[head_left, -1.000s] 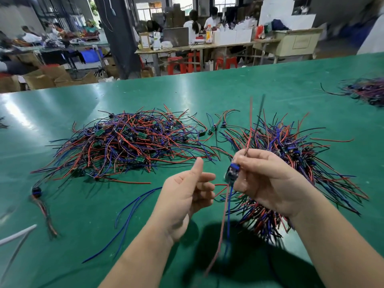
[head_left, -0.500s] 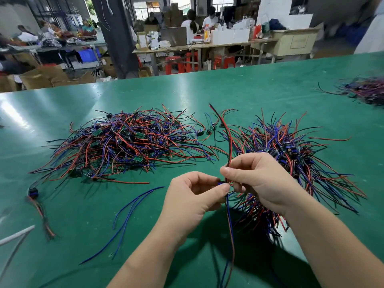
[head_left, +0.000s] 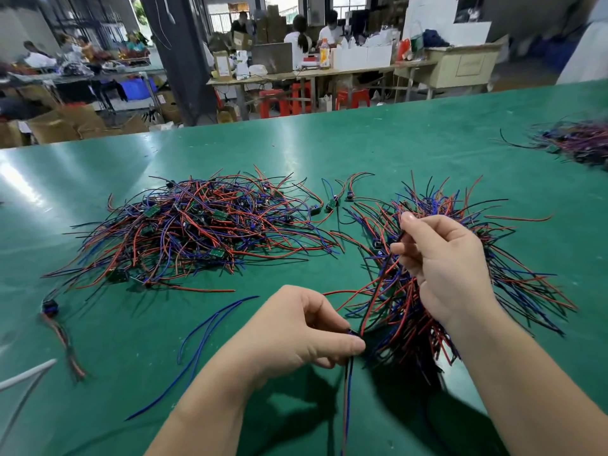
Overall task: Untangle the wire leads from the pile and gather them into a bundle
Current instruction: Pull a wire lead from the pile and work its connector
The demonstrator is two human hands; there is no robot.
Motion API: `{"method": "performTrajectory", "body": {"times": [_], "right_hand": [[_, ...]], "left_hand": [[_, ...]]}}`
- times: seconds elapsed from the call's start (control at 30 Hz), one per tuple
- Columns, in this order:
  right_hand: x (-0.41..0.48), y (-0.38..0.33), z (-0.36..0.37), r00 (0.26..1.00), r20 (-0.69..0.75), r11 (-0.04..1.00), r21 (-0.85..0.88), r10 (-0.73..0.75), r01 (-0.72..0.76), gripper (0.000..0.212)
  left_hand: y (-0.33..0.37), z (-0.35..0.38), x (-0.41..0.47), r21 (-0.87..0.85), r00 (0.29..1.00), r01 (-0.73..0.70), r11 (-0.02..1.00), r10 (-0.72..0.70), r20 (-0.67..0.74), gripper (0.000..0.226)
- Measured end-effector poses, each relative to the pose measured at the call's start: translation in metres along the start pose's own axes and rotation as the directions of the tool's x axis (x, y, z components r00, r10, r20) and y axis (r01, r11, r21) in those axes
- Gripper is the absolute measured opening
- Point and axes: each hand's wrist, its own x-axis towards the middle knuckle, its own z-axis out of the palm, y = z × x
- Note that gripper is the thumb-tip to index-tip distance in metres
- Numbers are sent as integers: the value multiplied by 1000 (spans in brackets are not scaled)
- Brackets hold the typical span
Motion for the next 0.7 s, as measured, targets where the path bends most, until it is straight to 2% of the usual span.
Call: {"method": "performTrajectory", "body": {"times": [0.13, 0.23, 0.27, 0.33, 0.4, 0.47, 0.53, 0.7], "right_hand": [[-1, 2, 4, 998, 49, 991, 126, 42, -48, 27], [2, -2, 3, 997, 55, 978, 197, 54, -64, 15], [2, -2, 2, 996, 81, 988, 145, 35, -46, 11], [-1, 2, 1, 966, 253, 989, -124, -51, 85, 14], [-10, 12, 2, 849, 527, 898, -356, -35, 258, 28], [-20, 21, 8, 735, 677, 836, -415, 20, 360, 36], [-24, 24, 11, 716, 697, 788, -417, -43, 453, 33], [-22, 15, 9, 800, 557, 772, -401, -223, 494, 28]], "left_hand": [[-4, -4, 1, 73, 999, 39, 997, -37, -27, 23], [-5, -4, 3, 119, 989, 53, 991, -36, -141, 24], [-5, -3, 4, 87, 978, 30, 996, -12, -209, 24], [-3, -3, 8, -62, 936, -63, 996, 37, -351, 25], [1, -5, 9, -218, 906, -166, 962, 61, -419, 32], [4, -5, 8, -318, 912, -215, 924, 73, -404, 41], [6, -5, 7, -339, 920, -214, 916, 72, -385, 40], [6, -1, 7, -304, 898, -241, 921, 93, -431, 24]]}}
